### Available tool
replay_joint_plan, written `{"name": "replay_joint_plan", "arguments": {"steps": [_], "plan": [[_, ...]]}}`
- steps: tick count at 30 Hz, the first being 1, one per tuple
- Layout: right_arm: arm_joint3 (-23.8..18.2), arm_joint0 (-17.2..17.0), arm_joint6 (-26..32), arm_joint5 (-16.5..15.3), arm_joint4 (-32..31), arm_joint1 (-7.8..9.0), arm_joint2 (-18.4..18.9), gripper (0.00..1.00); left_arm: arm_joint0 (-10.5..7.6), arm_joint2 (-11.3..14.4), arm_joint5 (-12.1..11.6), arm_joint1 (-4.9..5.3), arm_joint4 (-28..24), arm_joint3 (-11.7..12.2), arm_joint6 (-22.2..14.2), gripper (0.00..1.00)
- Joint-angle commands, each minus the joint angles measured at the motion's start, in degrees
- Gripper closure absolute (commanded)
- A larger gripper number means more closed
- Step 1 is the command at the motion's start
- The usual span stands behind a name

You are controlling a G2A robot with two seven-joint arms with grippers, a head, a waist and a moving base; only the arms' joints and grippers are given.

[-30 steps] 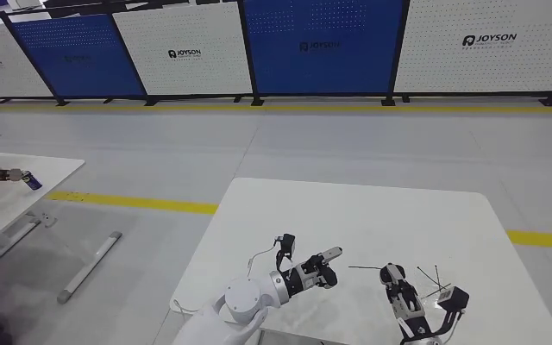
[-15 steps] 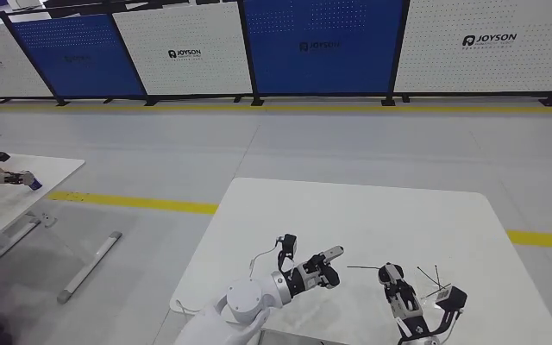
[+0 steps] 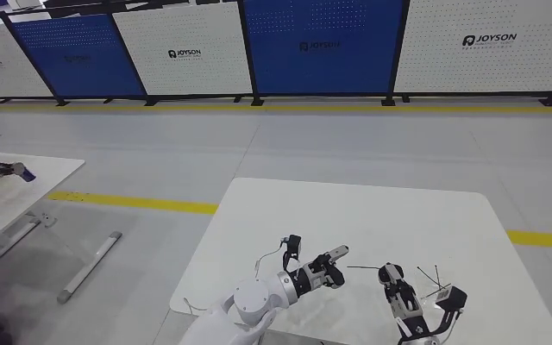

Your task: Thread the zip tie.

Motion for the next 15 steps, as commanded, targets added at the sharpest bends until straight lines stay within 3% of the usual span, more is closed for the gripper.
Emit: {"name": "replay_joint_plan", "arguments": {"steps": [1, 15], "plan": [[0.0, 0.3, 0.2, 0.0, 0.5, -0.1, -0.3, 1.0, 0.0, 0.0, 0.0, 0.0, 0.0, 0.0, 0.0, 0.0], [1.7, 1.6, 0.4, 0.0, 1.6, -0.63, -2.0, 1.0, 0.02, 0.0, 0.0, -0.01, 0.0, 0.0, 0.1, 0.0]]}}
